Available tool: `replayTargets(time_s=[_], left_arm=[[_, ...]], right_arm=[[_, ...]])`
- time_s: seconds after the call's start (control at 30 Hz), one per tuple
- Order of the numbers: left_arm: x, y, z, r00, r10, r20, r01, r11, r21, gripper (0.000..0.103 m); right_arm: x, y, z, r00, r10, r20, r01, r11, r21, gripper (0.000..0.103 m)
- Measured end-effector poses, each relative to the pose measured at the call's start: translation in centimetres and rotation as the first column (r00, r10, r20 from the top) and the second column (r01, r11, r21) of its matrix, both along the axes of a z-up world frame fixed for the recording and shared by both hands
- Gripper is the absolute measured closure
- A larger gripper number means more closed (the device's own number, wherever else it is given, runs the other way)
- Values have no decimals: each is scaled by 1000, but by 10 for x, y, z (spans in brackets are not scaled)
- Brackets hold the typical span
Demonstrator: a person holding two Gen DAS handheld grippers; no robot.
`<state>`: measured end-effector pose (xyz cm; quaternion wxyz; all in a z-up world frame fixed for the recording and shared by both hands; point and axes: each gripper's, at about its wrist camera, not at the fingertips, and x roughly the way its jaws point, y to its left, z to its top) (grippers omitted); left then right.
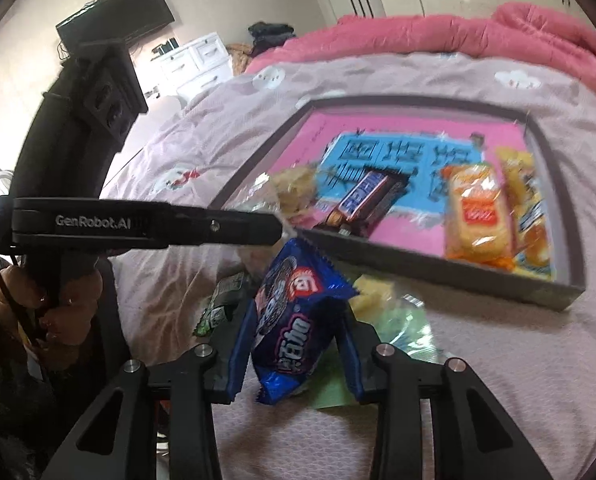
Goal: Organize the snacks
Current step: 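Lift the clear bag with the left tool while the right tool lifts the blue cookie bag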
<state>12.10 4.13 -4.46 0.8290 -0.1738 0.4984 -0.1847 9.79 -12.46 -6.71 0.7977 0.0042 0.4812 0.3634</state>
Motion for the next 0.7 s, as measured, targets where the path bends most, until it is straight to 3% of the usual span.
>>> replayTargets(time_s=[0.13, 0.23, 0.33, 0.7], left_arm=[[0, 0, 0, 1000, 0, 1, 0, 1000, 1, 71], [0, 0, 0, 1000, -1, 1, 1, 1000, 0, 71], [-2, 1, 2, 1000, 2, 8, -2, 1000, -4, 71], [-9, 10, 22, 999, 35, 42, -32, 998, -57, 72]], right_arm=[[0, 4, -4, 1000, 9, -6, -9, 1000, -1, 64], [1, 3, -3, 1000, 12, -19, -12, 1000, 25, 74], [3, -4, 0, 1000, -5, -27, 7, 998, 61, 78], [12, -36, 25, 992, -123, 15, 118, 976, 181, 80]])
